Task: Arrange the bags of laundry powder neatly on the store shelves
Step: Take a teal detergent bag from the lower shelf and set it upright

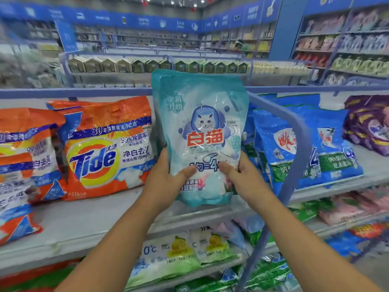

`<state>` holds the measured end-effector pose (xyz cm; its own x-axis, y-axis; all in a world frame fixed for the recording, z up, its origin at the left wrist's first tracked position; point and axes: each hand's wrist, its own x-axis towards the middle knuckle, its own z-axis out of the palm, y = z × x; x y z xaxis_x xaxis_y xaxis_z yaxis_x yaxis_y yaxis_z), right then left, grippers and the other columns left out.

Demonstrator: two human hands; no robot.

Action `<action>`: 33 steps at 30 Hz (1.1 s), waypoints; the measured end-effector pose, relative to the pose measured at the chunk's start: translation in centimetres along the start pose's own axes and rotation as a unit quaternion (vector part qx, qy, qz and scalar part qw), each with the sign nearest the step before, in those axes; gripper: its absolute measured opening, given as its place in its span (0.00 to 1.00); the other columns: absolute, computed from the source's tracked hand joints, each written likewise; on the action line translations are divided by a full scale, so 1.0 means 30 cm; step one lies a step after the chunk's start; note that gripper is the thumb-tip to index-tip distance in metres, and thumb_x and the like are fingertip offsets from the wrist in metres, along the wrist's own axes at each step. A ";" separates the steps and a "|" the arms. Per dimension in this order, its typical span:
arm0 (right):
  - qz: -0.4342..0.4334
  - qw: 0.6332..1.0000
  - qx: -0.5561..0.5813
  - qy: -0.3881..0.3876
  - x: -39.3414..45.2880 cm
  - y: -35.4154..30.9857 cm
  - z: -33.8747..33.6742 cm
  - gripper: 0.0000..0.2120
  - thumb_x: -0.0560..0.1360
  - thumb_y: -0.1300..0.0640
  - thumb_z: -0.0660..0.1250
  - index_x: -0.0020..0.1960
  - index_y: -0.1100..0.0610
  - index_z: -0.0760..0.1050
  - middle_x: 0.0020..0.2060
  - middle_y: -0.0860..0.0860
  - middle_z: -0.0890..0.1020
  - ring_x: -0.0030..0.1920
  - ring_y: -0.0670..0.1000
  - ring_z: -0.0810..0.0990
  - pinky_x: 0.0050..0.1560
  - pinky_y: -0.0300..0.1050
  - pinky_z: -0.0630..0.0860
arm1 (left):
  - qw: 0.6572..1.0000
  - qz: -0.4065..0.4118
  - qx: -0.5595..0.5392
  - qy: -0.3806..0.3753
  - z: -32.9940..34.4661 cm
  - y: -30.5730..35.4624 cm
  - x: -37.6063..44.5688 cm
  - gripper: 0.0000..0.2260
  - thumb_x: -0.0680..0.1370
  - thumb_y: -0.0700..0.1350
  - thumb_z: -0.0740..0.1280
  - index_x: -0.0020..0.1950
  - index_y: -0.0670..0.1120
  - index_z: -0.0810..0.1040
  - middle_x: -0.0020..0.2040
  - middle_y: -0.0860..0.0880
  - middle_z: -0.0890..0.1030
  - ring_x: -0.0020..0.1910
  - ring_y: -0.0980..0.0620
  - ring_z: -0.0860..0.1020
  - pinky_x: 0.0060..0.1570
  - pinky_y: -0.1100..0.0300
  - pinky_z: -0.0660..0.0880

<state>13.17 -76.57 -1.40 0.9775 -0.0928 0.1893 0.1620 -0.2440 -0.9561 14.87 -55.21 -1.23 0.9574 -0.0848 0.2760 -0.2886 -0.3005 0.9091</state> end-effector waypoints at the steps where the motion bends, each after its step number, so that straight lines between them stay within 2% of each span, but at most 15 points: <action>1: -0.004 1.000 -0.009 0.005 -0.005 0.011 -0.008 0.16 0.79 0.52 0.69 0.66 0.46 0.72 0.51 0.42 0.85 0.45 0.36 0.82 0.45 0.35 0.77 | 1.000 -0.002 0.019 0.000 0.006 0.001 -0.005 0.27 0.76 0.49 0.75 0.66 0.66 0.64 0.52 0.73 0.75 0.46 0.80 0.74 0.42 0.79 0.70; 3: -0.007 1.000 -0.019 -0.003 -0.024 0.043 -0.029 0.16 0.80 0.53 0.69 0.66 0.48 0.71 0.45 0.43 0.82 0.37 0.34 0.79 0.39 0.31 0.74 | 0.998 -0.007 0.060 -0.011 0.020 -0.009 -0.026 0.29 0.74 0.51 0.76 0.66 0.68 0.62 0.53 0.73 0.74 0.47 0.80 0.73 0.46 0.78 0.70; 4: -0.008 0.999 -0.025 -0.019 -0.038 0.057 -0.041 0.17 0.80 0.55 0.69 0.67 0.48 0.70 0.46 0.42 0.81 0.37 0.33 0.79 0.38 0.29 0.74 | 0.996 -0.011 0.083 -0.019 0.031 -0.013 -0.043 0.30 0.73 0.54 0.76 0.66 0.69 0.61 0.54 0.74 0.74 0.50 0.77 0.73 0.49 0.74 0.71; 7: -0.012 0.999 -0.031 -0.034 -0.054 0.096 -0.061 0.20 0.79 0.56 0.70 0.68 0.46 0.69 0.52 0.36 0.82 0.48 0.32 0.81 0.43 0.27 0.74 | 0.993 -0.037 0.112 -0.021 0.060 -0.048 -0.086 0.33 0.68 0.65 0.75 0.69 0.63 0.66 0.59 0.68 0.78 0.57 0.64 0.78 0.54 0.62 0.75; 9: -0.018 0.999 -0.030 -0.028 -0.058 0.095 -0.068 0.18 0.78 0.56 0.70 0.65 0.46 0.70 0.52 0.35 0.81 0.49 0.31 0.80 0.45 0.29 0.75 | 0.989 -0.051 0.139 0.029 0.084 -0.047 -0.111 0.35 0.66 0.69 0.74 0.69 0.61 0.67 0.60 0.62 0.80 0.56 0.56 0.79 0.53 0.54 0.77; 12: -0.009 1.000 -0.006 -0.022 -0.067 0.100 -0.061 0.21 0.77 0.54 0.73 0.64 0.42 0.67 0.54 0.36 0.80 0.50 0.30 0.80 0.55 0.40 0.80 | 0.981 -0.074 0.151 0.095 0.122 -0.023 -0.142 0.30 0.69 0.65 0.75 0.64 0.57 0.67 0.56 0.57 0.80 0.55 0.50 0.79 0.48 0.53 0.75; 14: -0.001 0.999 -0.006 -0.047 -0.084 0.103 -0.063 0.33 0.71 0.49 0.77 0.68 0.40 0.62 0.57 0.36 0.80 0.54 0.37 0.81 0.59 0.47 0.80 | 0.980 -0.082 0.146 0.112 0.152 -0.005 -0.151 0.28 0.70 0.62 0.75 0.62 0.54 0.66 0.54 0.54 0.78 0.53 0.48 0.79 0.46 0.54 0.72; 16: 0.004 0.998 -0.026 -0.059 -0.094 0.117 -0.072 0.47 0.63 0.44 0.81 0.71 0.38 0.55 0.60 0.38 0.79 0.56 0.43 0.82 0.58 0.47 0.80 | 0.977 -0.077 0.164 0.110 0.175 0.009 -0.147 0.28 0.71 0.62 0.75 0.62 0.52 0.67 0.52 0.54 0.78 0.50 0.49 0.78 0.45 0.54 0.72; 17: 0.003 0.998 -0.030 -0.059 -0.096 0.120 -0.077 0.49 0.61 0.44 0.83 0.71 0.37 0.54 0.61 0.38 0.79 0.56 0.43 0.82 0.57 0.45 0.80 | 0.977 -0.074 0.172 0.107 0.179 0.011 -0.143 0.28 0.71 0.63 0.74 0.62 0.52 0.67 0.52 0.54 0.79 0.49 0.50 0.77 0.45 0.53 0.74; 20: -0.006 0.997 -0.030 -0.068 -0.080 0.121 -0.091 0.46 0.67 0.54 0.82 0.68 0.38 0.52 0.59 0.40 0.78 0.52 0.38 0.81 0.52 0.37 0.80 | 0.979 -0.075 0.161 0.098 0.180 0.003 -0.127 0.31 0.66 0.70 0.71 0.61 0.55 0.68 0.54 0.55 0.82 0.50 0.52 0.81 0.49 0.51 0.78; 22: -0.012 0.997 -0.032 -0.068 -0.070 0.125 -0.093 0.42 0.68 0.53 0.80 0.67 0.37 0.53 0.60 0.39 0.77 0.55 0.39 0.81 0.57 0.44 0.81 | 0.981 -0.079 0.148 0.093 0.177 -0.020 -0.123 0.34 0.64 0.73 0.68 0.62 0.56 0.70 0.53 0.56 0.83 0.50 0.55 0.82 0.49 0.52 0.79; 25: -0.010 0.998 0.002 -0.060 -0.073 0.133 -0.099 0.37 0.65 0.37 0.78 0.63 0.31 0.57 0.64 0.40 0.76 0.62 0.46 0.80 0.63 0.58 0.78 | 0.987 -0.102 0.115 0.051 0.163 -0.032 -0.113 0.26 0.67 0.72 0.71 0.59 0.60 0.74 0.50 0.61 0.83 0.50 0.58 0.83 0.49 0.55 0.79; 28: 0.001 0.999 0.013 -0.053 -0.071 0.140 -0.099 0.36 0.61 0.26 0.73 0.61 0.32 0.57 0.65 0.44 0.76 0.63 0.49 0.79 0.63 0.60 0.78 | 0.988 -0.126 0.084 0.011 0.150 -0.017 -0.097 0.14 0.72 0.63 0.72 0.53 0.61 0.75 0.47 0.63 0.82 0.50 0.58 0.82 0.56 0.53 0.79; 31: 0.008 0.999 -0.027 -0.029 -0.109 0.104 -0.081 0.30 0.69 0.36 0.73 0.62 0.33 0.57 0.65 0.45 0.75 0.63 0.49 0.78 0.64 0.60 0.77 | 0.986 -0.133 0.096 0.024 0.149 0.004 -0.113 0.17 0.73 0.64 0.72 0.57 0.60 0.75 0.51 0.59 0.83 0.51 0.56 0.82 0.59 0.49 0.79; 33: 0.003 0.995 -0.097 0.026 -0.143 0.096 -0.055 0.33 0.75 0.42 0.70 0.73 0.41 0.55 0.71 0.50 0.70 0.69 0.53 0.73 0.69 0.59 0.73 | 0.984 -0.114 0.122 0.064 0.153 0.024 -0.153 0.26 0.72 0.65 0.73 0.65 0.58 0.69 0.56 0.58 0.80 0.53 0.54 0.81 0.57 0.50 0.79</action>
<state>9.22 -78.47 -4.59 0.9693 -0.1424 0.2006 0.1231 -0.4254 -0.8966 10.28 -59.40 -3.27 0.9841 0.1267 0.1248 -0.0415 -0.5189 0.8538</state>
